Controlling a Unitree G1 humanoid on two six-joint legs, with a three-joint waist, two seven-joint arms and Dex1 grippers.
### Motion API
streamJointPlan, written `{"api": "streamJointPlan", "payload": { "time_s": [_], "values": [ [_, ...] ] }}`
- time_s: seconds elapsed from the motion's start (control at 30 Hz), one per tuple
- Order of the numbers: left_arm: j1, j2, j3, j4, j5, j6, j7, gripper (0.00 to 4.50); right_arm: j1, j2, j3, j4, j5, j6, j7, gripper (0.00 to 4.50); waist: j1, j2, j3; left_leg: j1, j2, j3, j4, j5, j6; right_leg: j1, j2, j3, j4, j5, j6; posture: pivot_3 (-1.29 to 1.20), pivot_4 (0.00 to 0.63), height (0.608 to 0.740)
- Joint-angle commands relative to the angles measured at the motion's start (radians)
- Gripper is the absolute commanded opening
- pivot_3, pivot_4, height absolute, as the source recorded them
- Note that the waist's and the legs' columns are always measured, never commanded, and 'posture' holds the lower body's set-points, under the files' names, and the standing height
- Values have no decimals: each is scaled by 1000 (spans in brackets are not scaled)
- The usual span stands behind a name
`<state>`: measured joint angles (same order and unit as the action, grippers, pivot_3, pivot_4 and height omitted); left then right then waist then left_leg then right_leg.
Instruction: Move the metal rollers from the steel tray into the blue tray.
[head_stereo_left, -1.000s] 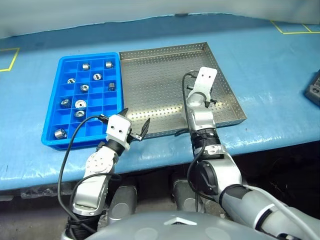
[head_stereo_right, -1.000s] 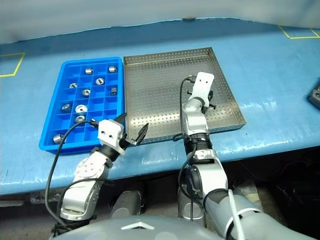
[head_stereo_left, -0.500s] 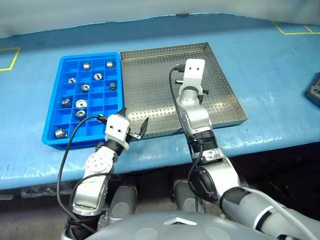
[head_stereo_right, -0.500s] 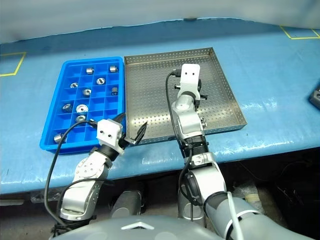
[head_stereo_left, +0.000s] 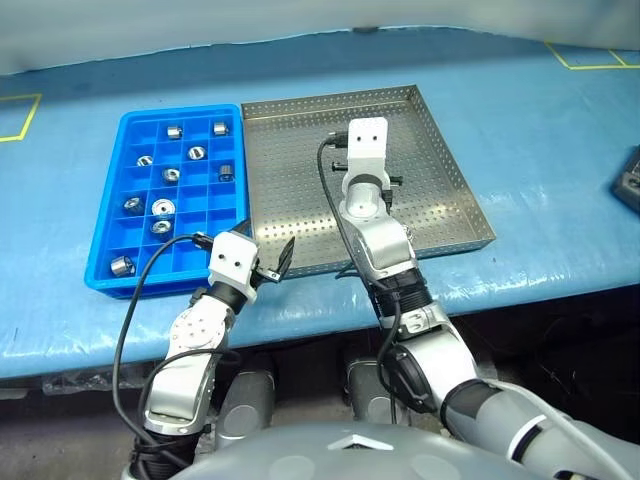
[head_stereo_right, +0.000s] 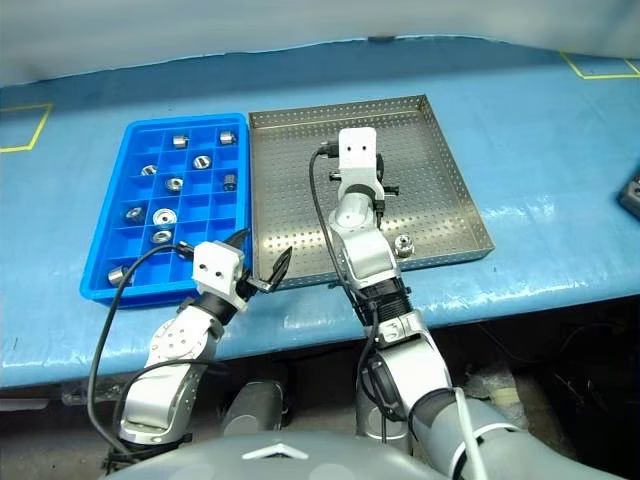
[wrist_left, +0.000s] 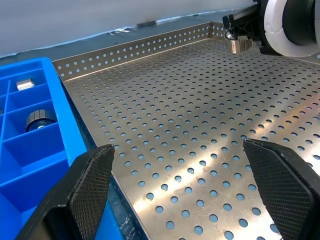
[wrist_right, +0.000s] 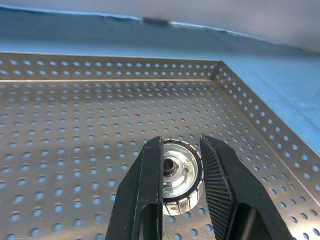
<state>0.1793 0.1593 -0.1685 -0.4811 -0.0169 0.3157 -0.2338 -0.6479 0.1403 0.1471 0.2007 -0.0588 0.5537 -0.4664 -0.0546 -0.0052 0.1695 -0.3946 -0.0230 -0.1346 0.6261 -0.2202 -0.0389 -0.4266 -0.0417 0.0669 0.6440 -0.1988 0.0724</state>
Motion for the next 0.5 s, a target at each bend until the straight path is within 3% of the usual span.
{"api": "streamJointPlan", "payload": {
  "time_s": [0.03,0.2,0.5],
  "values": [
    [6,-12,3,-44,1,-14,22,4500,47,119,44,-160,94,56,120,770,3,0,0,0,0,0,0,0,0,0,0,0,0,-1,1,137,150,740],
    [31,-24,1,-53,5,-21,43,4500,66,129,86,-246,246,95,294,770,18,0,0,0,0,0,0,0,0,0,0,0,0,-1,2,180,150,740],
    [123,-4,13,-120,-1,-68,37,4500,26,145,177,-235,386,159,458,770,57,0,0,-1,0,-1,0,0,0,0,0,-1,0,-5,-4,266,150,740]
  ]
}}
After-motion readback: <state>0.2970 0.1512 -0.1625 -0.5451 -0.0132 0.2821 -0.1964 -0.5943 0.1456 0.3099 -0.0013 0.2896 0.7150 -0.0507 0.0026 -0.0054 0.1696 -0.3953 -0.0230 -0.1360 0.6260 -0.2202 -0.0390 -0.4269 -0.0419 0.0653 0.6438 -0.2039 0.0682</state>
